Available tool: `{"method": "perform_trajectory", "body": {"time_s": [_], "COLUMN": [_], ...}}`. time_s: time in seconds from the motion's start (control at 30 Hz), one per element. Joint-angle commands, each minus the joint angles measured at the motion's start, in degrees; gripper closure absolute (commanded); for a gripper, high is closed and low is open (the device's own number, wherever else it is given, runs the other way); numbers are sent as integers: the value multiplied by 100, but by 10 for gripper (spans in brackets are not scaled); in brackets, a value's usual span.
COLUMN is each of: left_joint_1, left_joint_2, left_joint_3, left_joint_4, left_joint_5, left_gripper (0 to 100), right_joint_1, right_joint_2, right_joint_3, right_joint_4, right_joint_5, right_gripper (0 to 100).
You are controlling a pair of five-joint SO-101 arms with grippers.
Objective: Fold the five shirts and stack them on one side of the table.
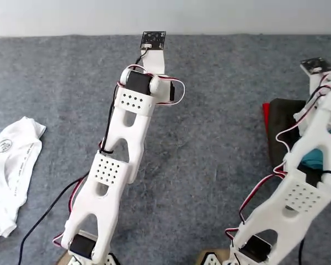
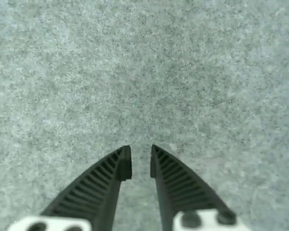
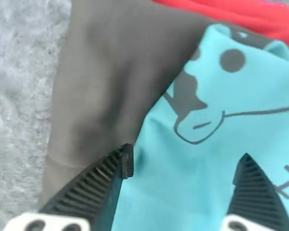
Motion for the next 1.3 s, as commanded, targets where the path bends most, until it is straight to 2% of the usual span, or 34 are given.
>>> {"method": "perform_trajectory", "body": {"time_s": [0.0, 0.27, 0.37, 0.53, 0.83, 1.27], "left_joint_1": [-26, -26, 18, 18, -18, -26], "left_joint_2": [-536, -536, -536, -536, -527, -536], "left_joint_3": [-382, -365, -356, -356, -356, -356], "left_joint_4": [132, 132, 132, 132, 132, 132], "left_joint_5": [-35, -35, -431, -448, -448, -448], "left_gripper": [927, 927, 927, 927, 927, 927], "right_joint_1": [84, -4, 13, 84, 127, 338], "right_joint_2": [-400, -391, -321, -92, -48, -31], "right_joint_3": [-35, -18, 237, 290, 290, 290], "right_joint_4": [-75, 136, 22, -207, -312, -558], "right_joint_5": [141, -53, -70, -70, -70, -70], "right_gripper": [659, 660, 660, 662, 888, 916]}}
